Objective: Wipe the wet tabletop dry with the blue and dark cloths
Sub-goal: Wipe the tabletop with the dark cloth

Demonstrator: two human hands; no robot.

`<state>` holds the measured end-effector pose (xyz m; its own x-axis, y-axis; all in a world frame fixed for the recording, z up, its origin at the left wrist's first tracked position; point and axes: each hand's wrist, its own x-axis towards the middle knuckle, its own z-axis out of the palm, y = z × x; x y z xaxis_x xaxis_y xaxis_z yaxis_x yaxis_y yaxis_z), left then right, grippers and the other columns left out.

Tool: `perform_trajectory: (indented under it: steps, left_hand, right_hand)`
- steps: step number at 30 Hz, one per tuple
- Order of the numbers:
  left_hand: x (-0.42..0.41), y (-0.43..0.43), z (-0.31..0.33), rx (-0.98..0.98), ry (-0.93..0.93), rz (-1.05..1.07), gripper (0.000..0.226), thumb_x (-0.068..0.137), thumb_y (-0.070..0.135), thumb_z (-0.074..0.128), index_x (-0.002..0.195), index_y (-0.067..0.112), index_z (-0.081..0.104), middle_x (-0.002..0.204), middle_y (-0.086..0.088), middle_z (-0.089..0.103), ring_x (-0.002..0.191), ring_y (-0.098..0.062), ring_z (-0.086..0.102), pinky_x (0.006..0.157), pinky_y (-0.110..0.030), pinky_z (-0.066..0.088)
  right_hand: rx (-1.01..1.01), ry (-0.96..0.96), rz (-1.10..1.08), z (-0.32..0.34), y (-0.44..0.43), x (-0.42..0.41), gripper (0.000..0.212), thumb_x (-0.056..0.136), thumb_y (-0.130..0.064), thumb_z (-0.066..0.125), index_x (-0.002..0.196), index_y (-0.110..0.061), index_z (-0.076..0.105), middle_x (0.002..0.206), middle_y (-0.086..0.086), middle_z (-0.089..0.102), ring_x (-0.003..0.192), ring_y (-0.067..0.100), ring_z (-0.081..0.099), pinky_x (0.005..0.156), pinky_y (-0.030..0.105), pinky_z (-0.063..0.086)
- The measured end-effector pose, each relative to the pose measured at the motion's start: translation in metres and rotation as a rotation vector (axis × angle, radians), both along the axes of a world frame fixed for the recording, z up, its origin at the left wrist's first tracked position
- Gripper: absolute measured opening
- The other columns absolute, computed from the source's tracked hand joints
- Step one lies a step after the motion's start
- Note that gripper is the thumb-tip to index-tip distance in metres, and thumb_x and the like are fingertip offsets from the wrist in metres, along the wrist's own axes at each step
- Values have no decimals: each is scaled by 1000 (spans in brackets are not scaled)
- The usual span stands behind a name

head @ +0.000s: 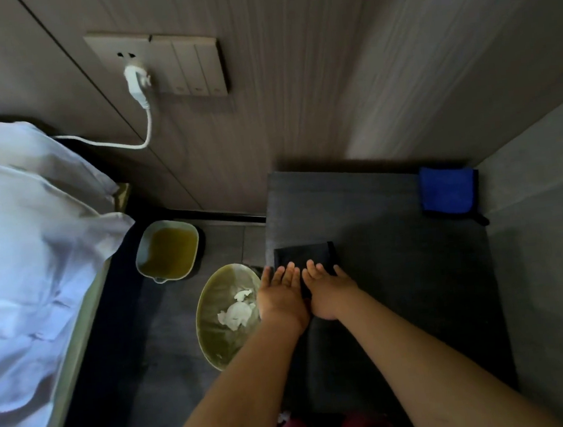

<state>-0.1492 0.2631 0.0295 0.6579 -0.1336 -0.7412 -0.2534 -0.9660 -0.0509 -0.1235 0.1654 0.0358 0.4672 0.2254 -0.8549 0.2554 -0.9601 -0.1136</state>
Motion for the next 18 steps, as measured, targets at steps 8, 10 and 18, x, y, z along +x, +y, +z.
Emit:
perform_trajectory:
  steps: [8,10,18]
  left_hand:
    - [-4,30,3,17,30,5,71,100,41,27,151,13,-13,161,-2,-15,148,-17,-11,119,-44,-11]
    - [-5,35,2,10,31,7,73,99,42,29,151,14,-14,161,-1,-16,148,-17,-12,118,-44,-12]
    - [0,42,-7,-60,75,41,70,100,41,26,151,17,-15,160,1,-19,147,-14,-14,118,-44,-10]
  right_hand:
    - [1,-10,21,5,31,-4,68,101,-27,35,154,-15,-5,162,4,-15,150,19,-8,122,42,-4]
    - [-17,-9,27,6,37,-3,69,100,-25,36,154,-14,-5,162,5,-15,150,20,-8,122,42,-4]
    - [-62,-3,33,3,39,-1,70,100,-31,36,154,-16,-6,162,3,-15,150,18,-9,121,42,-5]
